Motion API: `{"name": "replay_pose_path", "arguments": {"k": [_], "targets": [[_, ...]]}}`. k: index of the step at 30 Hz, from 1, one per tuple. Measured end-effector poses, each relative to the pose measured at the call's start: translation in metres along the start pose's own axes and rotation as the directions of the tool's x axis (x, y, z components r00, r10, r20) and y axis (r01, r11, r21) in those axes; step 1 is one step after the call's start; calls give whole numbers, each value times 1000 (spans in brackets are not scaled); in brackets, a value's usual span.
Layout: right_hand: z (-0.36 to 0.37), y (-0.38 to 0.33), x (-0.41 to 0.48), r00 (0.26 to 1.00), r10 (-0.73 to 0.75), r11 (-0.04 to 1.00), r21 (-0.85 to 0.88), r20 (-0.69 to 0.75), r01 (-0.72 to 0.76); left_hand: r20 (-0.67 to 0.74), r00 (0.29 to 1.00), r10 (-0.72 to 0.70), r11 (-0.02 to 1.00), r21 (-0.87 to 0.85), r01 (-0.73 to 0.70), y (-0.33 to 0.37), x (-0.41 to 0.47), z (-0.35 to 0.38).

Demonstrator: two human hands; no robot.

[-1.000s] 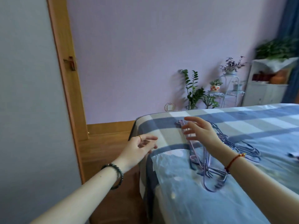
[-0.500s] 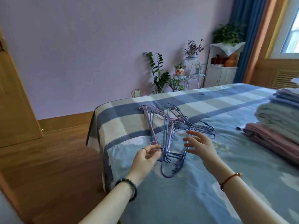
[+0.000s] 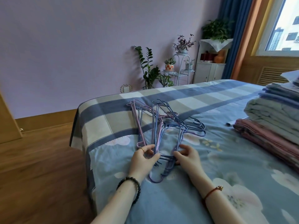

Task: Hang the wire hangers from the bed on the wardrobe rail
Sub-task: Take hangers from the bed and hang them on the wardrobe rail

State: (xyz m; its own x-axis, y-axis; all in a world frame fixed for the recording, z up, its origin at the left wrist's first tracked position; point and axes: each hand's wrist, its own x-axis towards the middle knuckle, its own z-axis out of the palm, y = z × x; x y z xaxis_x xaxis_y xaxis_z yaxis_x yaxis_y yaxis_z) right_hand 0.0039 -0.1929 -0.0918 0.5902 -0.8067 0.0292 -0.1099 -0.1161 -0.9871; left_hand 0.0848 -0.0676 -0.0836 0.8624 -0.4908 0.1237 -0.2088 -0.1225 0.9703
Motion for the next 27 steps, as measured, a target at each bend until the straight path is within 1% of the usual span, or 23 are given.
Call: {"name": "replay_pose_path", "arguments": {"k": [4, 10, 14, 18, 20, 22, 25, 27], "targets": [[-4, -4, -4, 998, 34, 999, 17, 54, -35, 20, 1000, 6, 999, 47, -7, 1, 0, 1], [-4, -6, -10, 999, 23, 1000, -21, 25, -22, 51, 999, 13, 995, 94, -18, -3, 0, 0], [-8, -12, -18, 998, 10, 999, 30, 60, -12, 87, 996, 7, 997, 70, -14, -1, 2, 0], [-13, -30, -34, 986, 12, 987, 158, 166, -39, 122, 993, -3, 998, 68, -6, 3, 0, 0], [-14, -39, -42, 977, 10, 975, 214, 213, -57, 142, 990, 5, 999, 40, -11, 3, -1, -1], [-14, -46, -50, 969, -13, 974, 224, 245, -43, 130, 991, 11, 1000, -3, -10, 4, -5, -7], [-8, -55, -61, 961, -81, 976, 216, 266, 22, 92, 995, 27, 999, -46, -22, 11, -11, -23], [-3, -65, -68, 953, -137, 970, 234, 270, 73, 101, 994, 47, 994, -98, -38, 24, -14, -38]]}}
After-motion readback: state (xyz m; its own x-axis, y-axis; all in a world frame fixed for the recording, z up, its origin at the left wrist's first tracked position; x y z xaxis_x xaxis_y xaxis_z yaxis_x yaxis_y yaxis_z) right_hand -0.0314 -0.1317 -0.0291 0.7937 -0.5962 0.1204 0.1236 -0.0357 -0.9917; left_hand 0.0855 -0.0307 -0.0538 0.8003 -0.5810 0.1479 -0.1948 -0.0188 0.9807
